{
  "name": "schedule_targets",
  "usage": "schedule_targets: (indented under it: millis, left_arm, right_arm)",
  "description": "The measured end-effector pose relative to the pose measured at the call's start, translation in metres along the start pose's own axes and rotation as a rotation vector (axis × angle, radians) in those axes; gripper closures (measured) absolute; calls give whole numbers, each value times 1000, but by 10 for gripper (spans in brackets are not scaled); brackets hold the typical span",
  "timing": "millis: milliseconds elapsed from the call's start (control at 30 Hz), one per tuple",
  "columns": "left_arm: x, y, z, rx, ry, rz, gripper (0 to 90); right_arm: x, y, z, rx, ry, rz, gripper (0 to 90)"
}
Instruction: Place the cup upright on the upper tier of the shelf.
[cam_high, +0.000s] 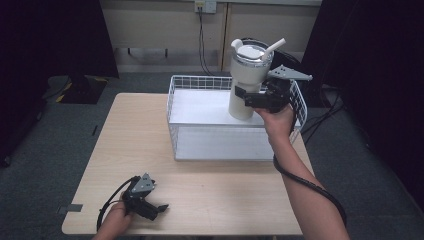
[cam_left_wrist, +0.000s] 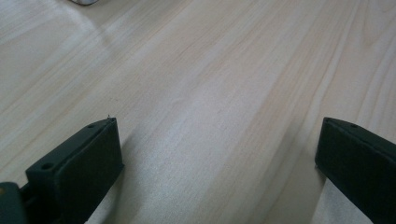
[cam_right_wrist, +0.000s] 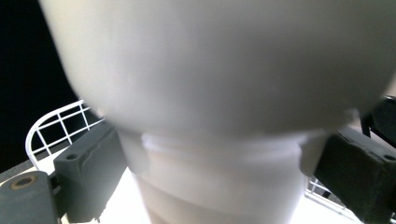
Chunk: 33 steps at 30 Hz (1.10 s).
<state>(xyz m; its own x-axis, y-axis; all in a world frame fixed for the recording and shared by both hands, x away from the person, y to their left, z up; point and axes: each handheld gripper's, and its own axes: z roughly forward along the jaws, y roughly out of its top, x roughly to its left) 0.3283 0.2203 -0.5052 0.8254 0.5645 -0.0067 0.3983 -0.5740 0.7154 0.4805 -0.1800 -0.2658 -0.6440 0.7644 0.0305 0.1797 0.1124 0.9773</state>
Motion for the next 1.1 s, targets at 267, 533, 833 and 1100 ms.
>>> schedule_targets:
  millis: [267, 533, 833, 1100]
  left_arm:
    - [0, 0, 0, 0, 0, 0, 0]
    - [0, 0, 0, -2, 2, -1, 0]
    - [0, 0, 0, -3, 3, -1, 0]
    - [0, 0, 0, -2, 3, 0, 0]
  right_arm:
    - [-1, -4, -8, 12, 7, -4, 93]
    - [-2, -7, -18, 21, 24, -14, 113]
    - [0, -12, -26, 34, 41, -21, 110]
    - [3, -16, -29, 44, 41, -24, 109]
